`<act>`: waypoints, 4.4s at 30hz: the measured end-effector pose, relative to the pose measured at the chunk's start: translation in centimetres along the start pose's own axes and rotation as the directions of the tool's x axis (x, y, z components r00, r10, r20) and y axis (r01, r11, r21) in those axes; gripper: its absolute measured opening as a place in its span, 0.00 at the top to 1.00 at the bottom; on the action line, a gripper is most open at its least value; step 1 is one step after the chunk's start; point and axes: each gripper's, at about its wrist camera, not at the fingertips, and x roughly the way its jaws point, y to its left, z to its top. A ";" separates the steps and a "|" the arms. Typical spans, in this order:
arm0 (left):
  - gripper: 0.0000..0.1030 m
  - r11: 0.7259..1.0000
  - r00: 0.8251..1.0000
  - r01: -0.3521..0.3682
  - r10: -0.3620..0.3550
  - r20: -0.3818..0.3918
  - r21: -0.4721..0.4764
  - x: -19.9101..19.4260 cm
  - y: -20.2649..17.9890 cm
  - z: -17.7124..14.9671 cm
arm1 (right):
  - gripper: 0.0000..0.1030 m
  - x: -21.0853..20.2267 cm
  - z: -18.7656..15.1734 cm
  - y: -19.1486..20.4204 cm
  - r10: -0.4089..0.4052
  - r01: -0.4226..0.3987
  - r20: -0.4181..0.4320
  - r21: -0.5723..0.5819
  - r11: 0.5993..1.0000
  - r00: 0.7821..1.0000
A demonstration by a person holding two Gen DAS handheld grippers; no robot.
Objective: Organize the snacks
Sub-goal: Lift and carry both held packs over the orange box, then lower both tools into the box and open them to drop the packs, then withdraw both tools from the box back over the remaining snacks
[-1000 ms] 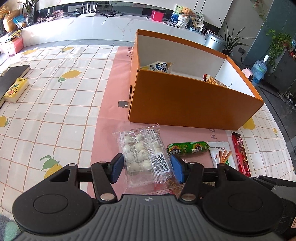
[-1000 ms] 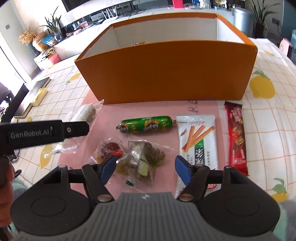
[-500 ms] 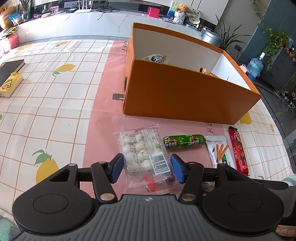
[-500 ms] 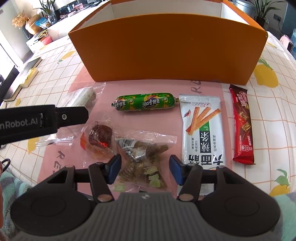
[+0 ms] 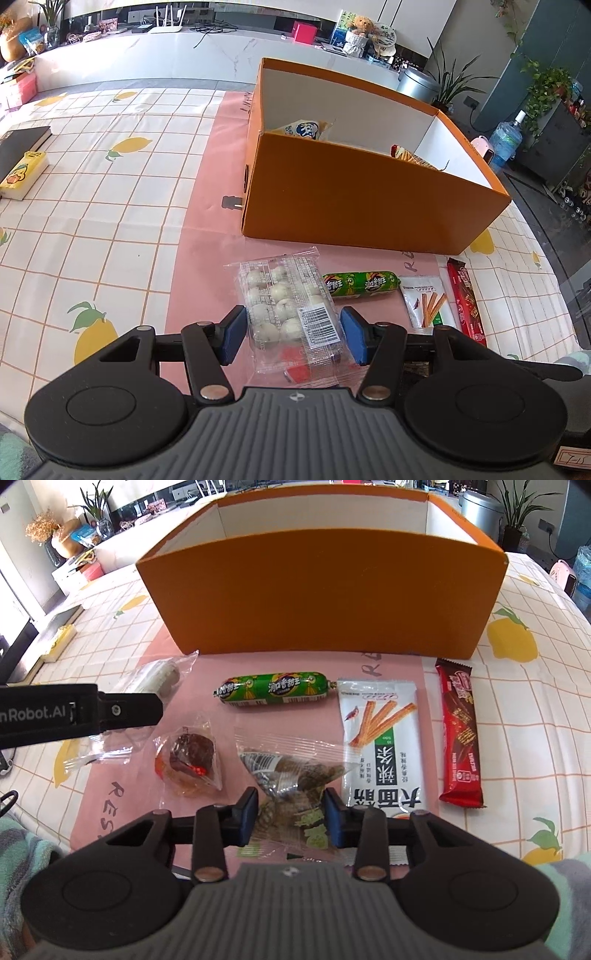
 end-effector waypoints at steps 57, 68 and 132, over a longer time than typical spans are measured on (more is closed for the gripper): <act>0.38 0.952 0.997 0.080 -0.081 -0.007 0.296 5.1 -8.4 14.2 | 0.65 -0.4 20.3 -5.4 -0.093 0.115 0.080 -0.347 0.931 0.992; 0.38 0.954 0.985 0.097 -0.051 -0.167 0.284 9.3 -7.4 14.7 | 0.65 5.0 22.5 -6.8 -0.084 0.030 -0.145 -0.337 0.941 0.986; 0.15 0.963 0.994 0.000 -0.030 0.106 0.269 -8.2 -7.3 6.3 | 0.18 -8.2 10.1 -2.8 0.000 0.008 0.057 -0.137 0.990 0.998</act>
